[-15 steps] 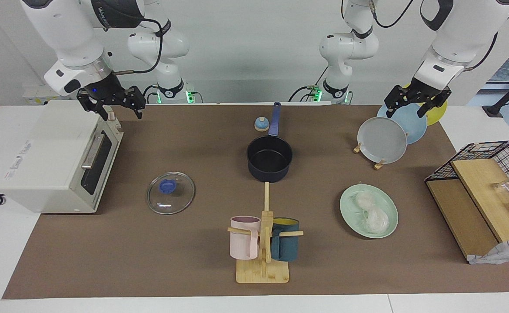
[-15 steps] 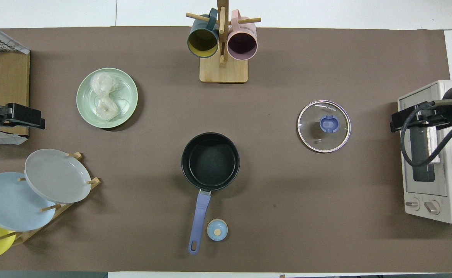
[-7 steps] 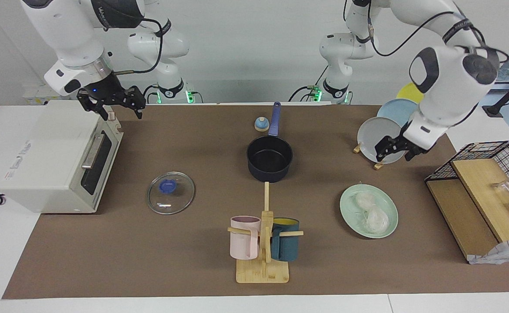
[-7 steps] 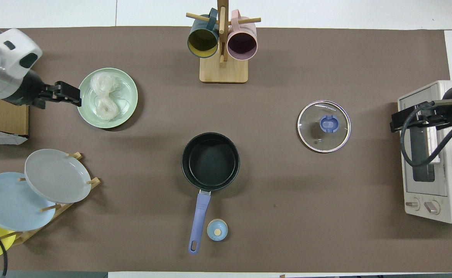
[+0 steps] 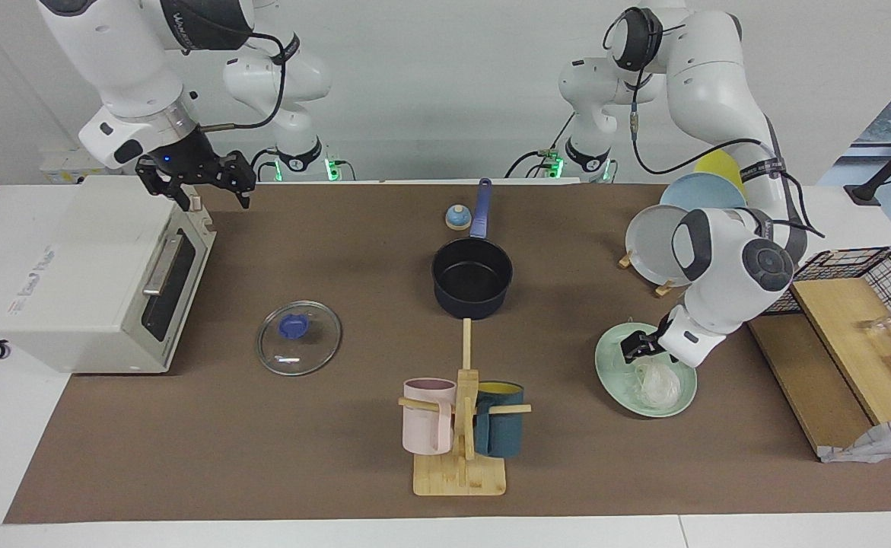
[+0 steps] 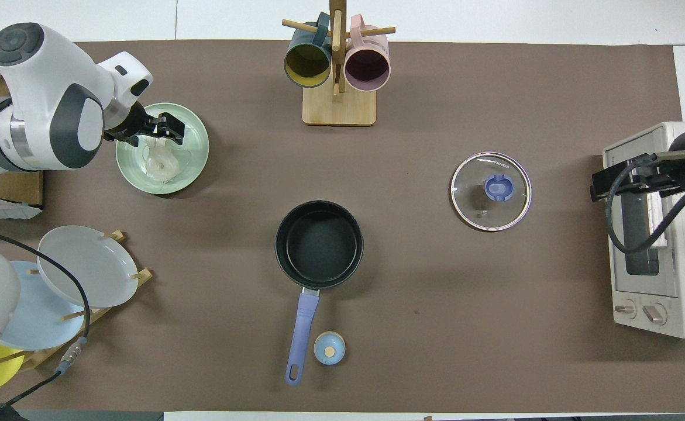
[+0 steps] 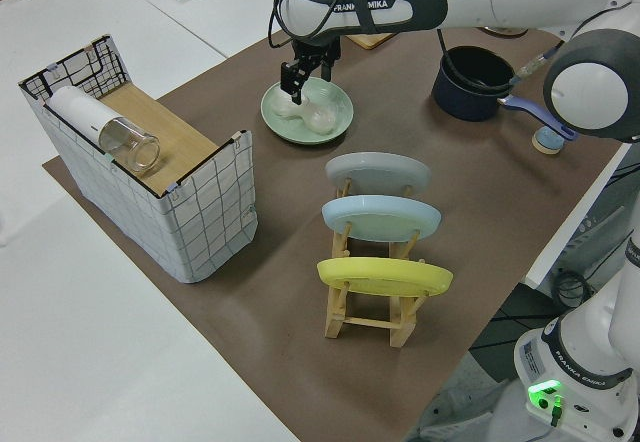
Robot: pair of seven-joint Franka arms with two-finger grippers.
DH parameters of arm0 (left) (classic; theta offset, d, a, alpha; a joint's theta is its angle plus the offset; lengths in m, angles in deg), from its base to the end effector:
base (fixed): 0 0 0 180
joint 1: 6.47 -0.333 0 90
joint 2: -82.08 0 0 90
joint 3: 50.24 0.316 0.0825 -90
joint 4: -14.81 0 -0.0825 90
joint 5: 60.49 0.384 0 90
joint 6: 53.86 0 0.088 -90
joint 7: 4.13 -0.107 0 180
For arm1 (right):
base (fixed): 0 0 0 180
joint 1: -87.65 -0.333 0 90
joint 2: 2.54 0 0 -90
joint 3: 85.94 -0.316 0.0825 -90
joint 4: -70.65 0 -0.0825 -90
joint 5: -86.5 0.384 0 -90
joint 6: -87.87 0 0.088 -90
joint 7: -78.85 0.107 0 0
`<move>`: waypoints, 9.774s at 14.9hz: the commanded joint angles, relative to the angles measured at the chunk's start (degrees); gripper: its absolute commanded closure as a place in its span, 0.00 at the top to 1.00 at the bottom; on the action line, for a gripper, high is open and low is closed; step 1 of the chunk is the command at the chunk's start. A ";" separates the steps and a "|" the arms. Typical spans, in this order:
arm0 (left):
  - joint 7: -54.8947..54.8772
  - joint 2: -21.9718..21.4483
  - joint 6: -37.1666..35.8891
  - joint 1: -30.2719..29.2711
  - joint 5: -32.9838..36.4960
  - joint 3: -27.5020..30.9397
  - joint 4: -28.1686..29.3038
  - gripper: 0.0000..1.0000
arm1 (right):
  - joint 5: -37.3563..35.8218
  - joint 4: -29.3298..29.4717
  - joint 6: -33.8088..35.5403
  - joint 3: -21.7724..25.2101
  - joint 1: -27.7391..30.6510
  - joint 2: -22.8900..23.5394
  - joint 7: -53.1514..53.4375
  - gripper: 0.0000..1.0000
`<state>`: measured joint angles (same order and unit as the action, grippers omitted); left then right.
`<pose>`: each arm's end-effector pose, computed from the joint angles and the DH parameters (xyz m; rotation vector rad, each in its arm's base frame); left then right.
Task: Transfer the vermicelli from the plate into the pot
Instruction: 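Reach the left gripper down and grasp the vermicelli on the green plate, then carry the vermicelli over the pot while the right gripper grasps the glass lid, then lower the vermicelli into the black pot and open the left gripper, then withdraw the left gripper while the right gripper carries the lid over the pot, then lower the glass lid onto the black pot with the right gripper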
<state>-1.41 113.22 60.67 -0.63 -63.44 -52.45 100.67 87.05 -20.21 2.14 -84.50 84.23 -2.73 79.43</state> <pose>0.6903 -0.0965 0.3496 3.0769 -0.1008 -0.0752 0.5445 0.0199 0.6131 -3.1307 -0.0387 0.1354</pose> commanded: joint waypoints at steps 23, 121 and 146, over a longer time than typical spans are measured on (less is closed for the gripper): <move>0.96 -8.01 0.10 0.67 -0.29 0.63 5.38 0.00 | 0.68 -13.02 -24.11 -0.56 -4.48 6.51 1.53 1.00; 1.41 -33.34 -27.96 -0.74 1.99 -1.83 7.57 1.00 | 0.68 0.69 -24.66 -0.92 -37.88 23.39 49.43 0.58; 1.41 -33.96 -27.96 -1.00 1.72 -1.40 8.54 1.00 | 7.71 -1.34 -25.19 -0.92 -35.60 23.13 48.55 0.59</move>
<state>0.27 79.56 33.35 -0.92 -62.31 -53.51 109.50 93.84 -19.34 -22.23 -85.08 47.49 20.94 129.44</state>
